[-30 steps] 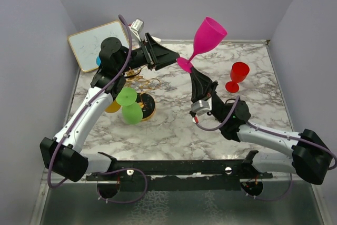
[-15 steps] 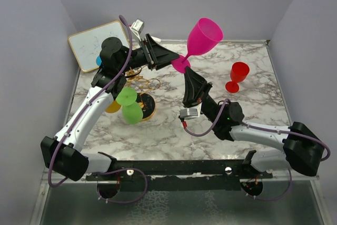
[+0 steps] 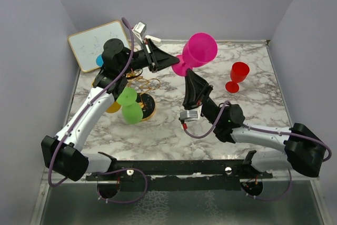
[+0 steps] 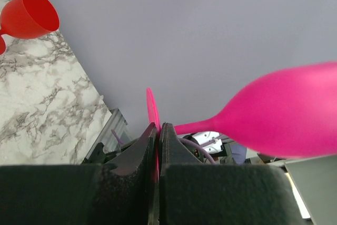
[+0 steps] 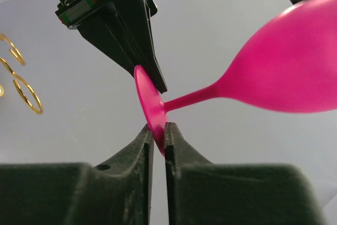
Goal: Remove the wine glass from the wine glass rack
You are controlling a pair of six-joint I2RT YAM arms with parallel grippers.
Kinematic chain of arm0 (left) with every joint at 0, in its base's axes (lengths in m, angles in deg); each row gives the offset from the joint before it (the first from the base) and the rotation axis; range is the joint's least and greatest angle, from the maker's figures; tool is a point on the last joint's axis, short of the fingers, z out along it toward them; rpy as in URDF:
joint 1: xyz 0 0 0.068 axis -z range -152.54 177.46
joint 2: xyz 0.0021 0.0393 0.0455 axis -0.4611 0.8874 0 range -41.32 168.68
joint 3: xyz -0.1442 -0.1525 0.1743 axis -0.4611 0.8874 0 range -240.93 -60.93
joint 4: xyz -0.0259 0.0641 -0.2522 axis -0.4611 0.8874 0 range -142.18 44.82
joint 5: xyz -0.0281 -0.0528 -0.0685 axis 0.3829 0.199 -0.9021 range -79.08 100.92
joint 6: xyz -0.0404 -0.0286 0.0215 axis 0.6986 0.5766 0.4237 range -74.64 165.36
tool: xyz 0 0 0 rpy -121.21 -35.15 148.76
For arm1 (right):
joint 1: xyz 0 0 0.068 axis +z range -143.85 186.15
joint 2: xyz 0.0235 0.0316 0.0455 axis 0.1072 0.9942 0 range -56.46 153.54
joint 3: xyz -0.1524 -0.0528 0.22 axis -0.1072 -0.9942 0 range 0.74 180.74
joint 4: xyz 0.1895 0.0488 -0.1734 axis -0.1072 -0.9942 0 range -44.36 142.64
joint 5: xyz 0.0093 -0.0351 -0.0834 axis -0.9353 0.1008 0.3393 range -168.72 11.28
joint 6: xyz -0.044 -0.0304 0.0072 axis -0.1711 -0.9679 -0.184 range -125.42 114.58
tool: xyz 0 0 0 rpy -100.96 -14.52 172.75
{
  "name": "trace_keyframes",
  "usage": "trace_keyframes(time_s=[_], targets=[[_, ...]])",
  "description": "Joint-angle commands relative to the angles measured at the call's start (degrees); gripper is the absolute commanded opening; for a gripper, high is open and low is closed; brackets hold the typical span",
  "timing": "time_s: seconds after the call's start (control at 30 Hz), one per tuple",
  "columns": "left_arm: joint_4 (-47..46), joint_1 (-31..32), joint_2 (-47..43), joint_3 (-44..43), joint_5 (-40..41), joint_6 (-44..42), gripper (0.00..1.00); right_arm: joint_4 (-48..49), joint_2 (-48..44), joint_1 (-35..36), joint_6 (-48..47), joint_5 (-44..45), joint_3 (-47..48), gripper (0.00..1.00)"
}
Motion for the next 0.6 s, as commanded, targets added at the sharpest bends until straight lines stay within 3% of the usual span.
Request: trace_keyframes(time_s=[0.0, 0.13, 0.2, 0.37, 0.47, 0.57], targets=[[-0.6, 0.0, -1.3, -0.4, -0.3, -4.9, 0.00, 4.4, -3.9, 0.6, 5.8, 6.1, -0.7, 0.19], [6.6, -0.1, -2.4, -4.0, 3.8, -13.4, 0.00, -1.7, -8.8, 0.6, 14.9, 13.1, -2.6, 0.38], [11.1, -0.2, -3.4, -6.8, 7.0, -17.5, 0.00, -7.6, -12.5, 0.7, 21.2, 15.4, -3.5, 0.39], [19.1, -0.5, -7.5, -9.6, 17.3, -27.0, 0.00, -33.2, -20.4, 0.7, 43.0, 23.3, -0.2, 0.54], [22.3, -0.5, -11.1, -9.9, 25.3, -31.4, 0.00, -47.6, -21.3, 0.6, 59.9, 31.1, 3.9, 0.57], [24.8, -0.5, -14.3, -9.7, 32.4, -35.0, 0.00, -64.2, -19.8, 0.4, 71.3, 28.1, 10.7, 0.52]])
